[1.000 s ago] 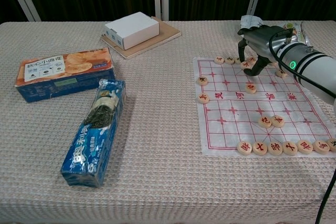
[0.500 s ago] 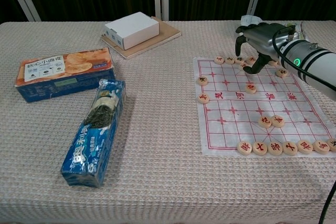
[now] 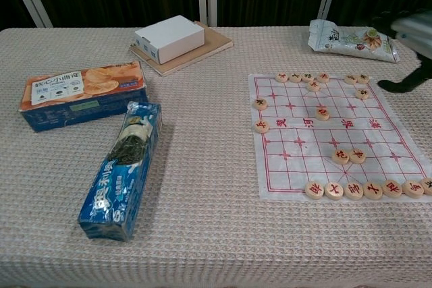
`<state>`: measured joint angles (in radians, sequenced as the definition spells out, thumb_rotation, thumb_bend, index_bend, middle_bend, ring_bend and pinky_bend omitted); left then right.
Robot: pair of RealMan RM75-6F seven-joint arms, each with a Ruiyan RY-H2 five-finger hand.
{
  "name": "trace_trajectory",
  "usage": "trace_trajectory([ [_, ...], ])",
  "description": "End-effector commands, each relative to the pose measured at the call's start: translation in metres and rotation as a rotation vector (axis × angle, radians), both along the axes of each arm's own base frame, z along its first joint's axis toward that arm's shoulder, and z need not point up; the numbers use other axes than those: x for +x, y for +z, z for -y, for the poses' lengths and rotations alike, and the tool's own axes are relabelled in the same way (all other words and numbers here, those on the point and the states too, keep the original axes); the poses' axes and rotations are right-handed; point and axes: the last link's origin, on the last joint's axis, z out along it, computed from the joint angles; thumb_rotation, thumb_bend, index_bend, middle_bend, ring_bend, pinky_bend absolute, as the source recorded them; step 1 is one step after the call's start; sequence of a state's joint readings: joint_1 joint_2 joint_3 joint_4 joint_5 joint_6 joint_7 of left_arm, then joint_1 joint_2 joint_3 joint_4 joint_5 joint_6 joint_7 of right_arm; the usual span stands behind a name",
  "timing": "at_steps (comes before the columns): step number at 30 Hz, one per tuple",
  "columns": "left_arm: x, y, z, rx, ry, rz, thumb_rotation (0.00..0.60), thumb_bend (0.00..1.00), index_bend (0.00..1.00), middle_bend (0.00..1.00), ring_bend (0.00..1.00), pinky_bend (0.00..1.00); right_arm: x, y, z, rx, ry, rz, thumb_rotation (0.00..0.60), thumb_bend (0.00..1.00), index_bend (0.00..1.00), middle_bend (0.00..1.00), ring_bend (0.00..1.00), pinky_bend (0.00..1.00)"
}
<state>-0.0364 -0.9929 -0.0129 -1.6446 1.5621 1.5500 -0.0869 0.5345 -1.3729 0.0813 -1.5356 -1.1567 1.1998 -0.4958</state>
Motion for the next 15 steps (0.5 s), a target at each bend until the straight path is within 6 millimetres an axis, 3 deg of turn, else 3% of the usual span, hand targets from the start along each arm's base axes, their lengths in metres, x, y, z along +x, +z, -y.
trace_trajectory([
  [1,0.001,-0.001,0.001,0.002,-0.006,-0.001,0.6,0.2,0.08,0.12,0.09,0.22,-0.055,0.051,-0.062,-0.082,-0.145,-0.036,0.6,0.34,0.0,0.0,0.0,0.0],
  [3,0.002,-0.002,0.002,0.002,-0.005,-0.004,0.6,0.2,0.08,0.12,0.09,0.22,-0.078,0.066,-0.087,-0.135,-0.183,-0.005,0.6,0.34,0.0,0.0,0.0,0.0],
  [7,0.002,-0.005,0.002,-0.005,0.001,-0.011,0.6,0.2,0.08,0.12,0.09,0.22,-0.112,0.082,-0.115,-0.193,-0.22,0.032,0.6,0.35,0.0,0.0,0.0,0.0],
  [10,0.004,-0.006,0.002,-0.008,-0.001,-0.016,0.6,0.2,0.08,0.12,0.09,0.22,-0.124,0.089,-0.129,-0.222,-0.167,0.027,0.6,0.36,0.0,0.0,0.0,0.0],
  [15,0.004,-0.007,0.002,-0.006,0.003,-0.019,0.6,0.2,0.08,0.12,0.09,0.22,-0.125,0.096,-0.145,-0.284,-0.038,-0.022,0.6,0.35,0.0,0.0,0.0,0.0],
])
